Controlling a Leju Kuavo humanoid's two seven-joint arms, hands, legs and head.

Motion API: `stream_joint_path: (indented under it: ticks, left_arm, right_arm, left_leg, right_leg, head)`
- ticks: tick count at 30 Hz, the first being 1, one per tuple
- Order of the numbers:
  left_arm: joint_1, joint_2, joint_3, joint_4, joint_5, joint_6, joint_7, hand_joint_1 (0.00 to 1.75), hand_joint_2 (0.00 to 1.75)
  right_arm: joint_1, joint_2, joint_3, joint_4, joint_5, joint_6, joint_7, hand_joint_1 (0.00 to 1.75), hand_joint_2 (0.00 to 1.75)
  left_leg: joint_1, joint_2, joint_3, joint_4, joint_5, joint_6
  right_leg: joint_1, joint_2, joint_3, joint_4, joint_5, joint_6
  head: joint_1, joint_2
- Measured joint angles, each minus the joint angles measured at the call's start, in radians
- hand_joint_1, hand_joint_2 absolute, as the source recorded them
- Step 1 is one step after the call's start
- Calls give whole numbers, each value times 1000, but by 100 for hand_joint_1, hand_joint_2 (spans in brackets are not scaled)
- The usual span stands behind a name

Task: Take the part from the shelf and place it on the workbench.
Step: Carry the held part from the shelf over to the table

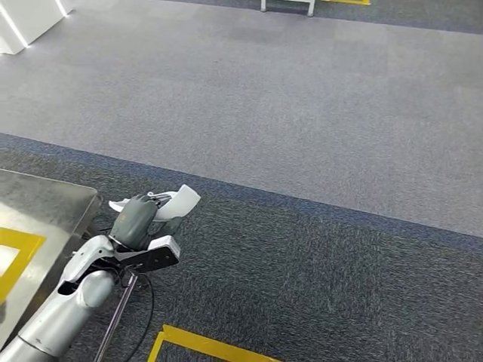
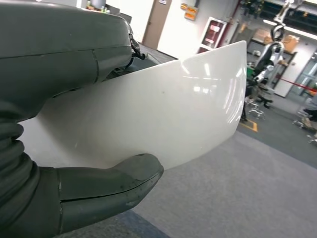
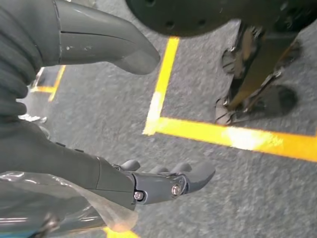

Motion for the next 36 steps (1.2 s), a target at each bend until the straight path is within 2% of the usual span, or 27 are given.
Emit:
stream_joint_path:
  ticks: [1,2,3,5,6,7,8,9,10,12,14,15,16,17,19,21,22,23,24,25,26,27,28,30,32,34,36]
  left_arm:
    - [1,1,0,0,0,0,0,175,175]
    - [2,2,1,0,0,0,0,175,175]
    - [2,4,1,0,0,0,0,175,175]
    - [-1,4,1,0,0,0,0,175,175]
    - [-1,4,1,0,0,0,0,175,175]
    - [-1,4,1,0,0,0,0,175,175]
    - [1,4,1,0,0,0,0,175,175]
    - [3,4,1,0,0,0,0,175,175]
    - [3,4,1,0,0,0,0,175,175]
    - [2,4,1,0,0,0,0,175,175]
    - [-2,4,1,0,0,0,0,175,175]
    - [-3,4,1,0,0,0,0,175,175]
    - [-3,5,2,0,0,0,0,175,175]
    - [-1,6,2,0,0,0,0,175,175]
    - [-2,6,2,0,0,0,0,175,175]
    - [-4,5,2,0,0,0,0,175,175]
    - [-3,4,1,0,0,0,0,175,175]
    - [-1,4,0,0,0,0,0,175,175]
    - [0,3,0,0,0,0,0,175,175]
    - [1,3,0,0,0,0,0,175,175]
    - [1,3,-1,0,0,0,0,175,175]
    - [1,3,-1,0,0,0,0,175,175]
    - [0,3,-1,0,0,0,0,175,175]
    - [-1,3,0,0,0,0,0,175,175]
    - [2,4,0,0,0,0,0,175,175]
    - [1,6,1,0,0,0,0,175,175]
    - [-3,5,1,0,0,0,0,175,175]
  right_arm:
    - [0,1,0,0,0,0,0,0,175]
    - [-1,1,0,0,0,0,0,0,175]
    - [-1,2,0,0,0,0,0,0,175]
    - [0,3,0,0,0,0,-1,0,175]
    - [1,3,0,0,0,0,-1,0,175]
    - [2,3,0,0,0,0,-1,0,175]
    - [2,3,0,0,0,0,-1,0,175]
    - [2,3,0,0,0,0,-1,0,175]
    - [1,3,0,0,0,0,-1,0,175]
    - [0,3,0,0,0,0,-1,0,175]
    - [0,3,0,0,0,0,-1,0,175]
    - [-1,3,0,0,0,0,-1,0,175]
    - [-2,3,0,0,0,0,-1,0,175]
    - [-4,3,0,0,0,0,-1,0,175]
    - [-7,3,1,0,0,0,-1,0,175]
    - [-6,3,1,0,-1,0,-1,0,175]
    - [-4,3,1,0,0,0,-1,0,175]
    - [-2,3,0,0,0,0,0,0,175]
    - [-1,3,0,0,0,0,0,0,175]
    - [0,3,0,0,0,0,1,0,175]
    - [0,3,0,0,0,0,1,0,175]
    - [0,3,0,0,0,0,0,0,175]
    - [0,3,0,0,0,0,0,0,175]
    - [1,3,0,1,0,0,1,0,175]
    - [0,3,0,1,0,1,1,0,175]
    - [-1,3,0,0,0,0,0,0,175]
    - [1,3,0,-1,0,-1,-1,0,175]
  left_leg:
    - [2,-10,-2,-1,2,-6]
    - [1,-4,-4,2,-1,-12]
    - [0,15,-10,19,-12,-18]
    - [0,71,-48,107,-62,-28]
    - [2,89,-78,172,-91,-32]
    - [5,97,-106,228,-112,-36]
    - [6,101,-121,260,-117,-38]
    - [7,103,-120,257,-103,-38]
    - [7,108,-99,216,-74,-37]
    - [0,143,-30,86,-14,-27]
    - [-11,174,10,5,1,-14]
    - [-15,176,12,-4,-5,-9]
    - [-15,165,11,-8,-5,-5]
    - [-13,155,13,-13,-3,0]
    - [-5,136,18,-22,2,11]
    - [-1,116,19,-26,3,19]
    - [-1,105,19,-25,2,21]
    - [-1,92,19,-25,2,21]
    - [0,79,20,-23,1,21]
    - [2,65,20,-21,0,19]
    - [4,52,20,-17,-3,15]
    - [5,40,19,-12,-6,9]
    - [6,28,15,-4,-9,2]
    - [7,7,4,3,-8,-11]
    - [11,-7,-1,3,-5,-22]
    - [9,30,-16,36,-25,-31]
    - [7,84,-66,142,-77,-38]
  right_leg:
    - [0,-10,4,-2,0,-2]
    - [-2,-21,7,-6,2,-7]
    - [-4,-33,11,-10,3,-12]
    - [-5,-58,19,-15,2,-21]
    - [-4,-71,21,-15,0,-24]
    - [-3,-84,23,-15,-2,-25]
    - [-3,-97,24,-15,-4,-25]
    - [-3,-110,26,-15,-6,-25]
    - [-3,-122,30,-15,-9,-23]
    - [0,-145,39,-14,-17,-17]
    - [5,-166,45,-14,-24,-8]
    - [7,-177,47,-15,-27,-3]
    - [8,-188,50,-17,-29,1]
    - [7,-187,52,-17,-33,7]
    - [4,-146,35,23,-62,16]
    - [2,-92,-26,143,-120,21]
    - [1,-82,-62,209,-144,23]
    - [1,-78,-89,252,-151,24]
    - [0,-76,-99,259,-137,26]
    - [-2,-73,-91,227,-105,28]
    - [-5,-61,-69,167,-63,30]
    - [-9,-38,-43,105,-33,32]
    - [-13,-17,-18,52,-16,31]
    - [-15,4,5,13,-18,23]
    - [-13,-17,10,9,-17,9]
    - [-13,-40,17,4,-16,-6]
    - [-9,-66,23,1,-18,-18]
  head:
    - [0,0]
    - [-1,0]
    - [-4,0]
    - [-10,0]
    - [-12,0]
    - [-12,0]
    - [-13,0]
    - [-13,0]
    - [-13,0]
    - [-13,0]
    - [-11,0]
    - [-11,0]
    - [-10,0]
    - [-9,0]
    - [-5,0]
    - [1,0]
    - [3,0]
    - [3,0]
    - [3,0]
    - [3,0]
    - [3,0]
    - [4,0]
    - [4,0]
    - [3,0]
    - [3,0]
    - [-4,0]
    - [-12,0]
